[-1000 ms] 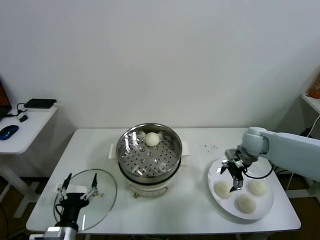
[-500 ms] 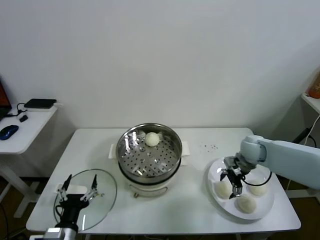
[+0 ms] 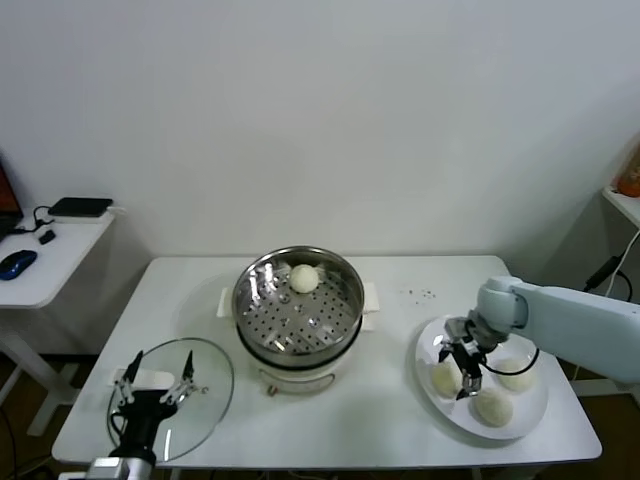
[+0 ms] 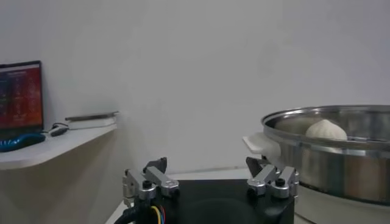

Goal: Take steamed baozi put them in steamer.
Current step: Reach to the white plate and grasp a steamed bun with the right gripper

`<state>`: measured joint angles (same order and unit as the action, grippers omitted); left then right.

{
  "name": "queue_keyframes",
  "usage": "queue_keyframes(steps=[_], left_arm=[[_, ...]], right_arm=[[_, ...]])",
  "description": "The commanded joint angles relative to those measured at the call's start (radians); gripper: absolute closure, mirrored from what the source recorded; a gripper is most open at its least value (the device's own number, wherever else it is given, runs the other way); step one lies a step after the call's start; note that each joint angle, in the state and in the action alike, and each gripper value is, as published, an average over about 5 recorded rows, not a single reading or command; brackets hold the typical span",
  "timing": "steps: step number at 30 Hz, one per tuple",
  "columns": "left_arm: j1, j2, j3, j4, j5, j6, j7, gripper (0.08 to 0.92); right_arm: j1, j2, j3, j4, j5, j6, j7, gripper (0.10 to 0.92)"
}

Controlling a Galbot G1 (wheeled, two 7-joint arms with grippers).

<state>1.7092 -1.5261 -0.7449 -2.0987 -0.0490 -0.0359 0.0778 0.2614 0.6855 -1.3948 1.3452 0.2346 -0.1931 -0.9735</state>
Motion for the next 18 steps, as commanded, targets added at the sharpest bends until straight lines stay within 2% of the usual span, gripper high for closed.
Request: queue_keyframes(steps=[1, 4, 11, 18], left_arm=[[0.0, -0.002, 0.0, 0.001, 0.0, 0.001, 0.0, 0.177], [-0.001, -0.002, 0.0, 0.001, 0.0, 0.001, 0.0, 0.177], [-0.001, -0.002, -0.001, 0.004, 0.0, 0.001, 0.0, 0.177], [0.0, -0.001, -0.004, 0.006, -0.001, -0.001, -0.001, 0.177]], right_arm=[[-0.016, 0.002, 0.016, -0.007, -0.006, 0.0, -0.001, 0.203], [-0.023, 0.002, 0.024, -0.008, -0.005, 0.0, -0.001, 0.218], [-0.018, -0.001, 0.029, -0.008, -0.002, 0.001, -0.003, 0.346], [0.03, -0.012, 0.015, 0.01, 0.037, -0.003, -0.003, 0.351]])
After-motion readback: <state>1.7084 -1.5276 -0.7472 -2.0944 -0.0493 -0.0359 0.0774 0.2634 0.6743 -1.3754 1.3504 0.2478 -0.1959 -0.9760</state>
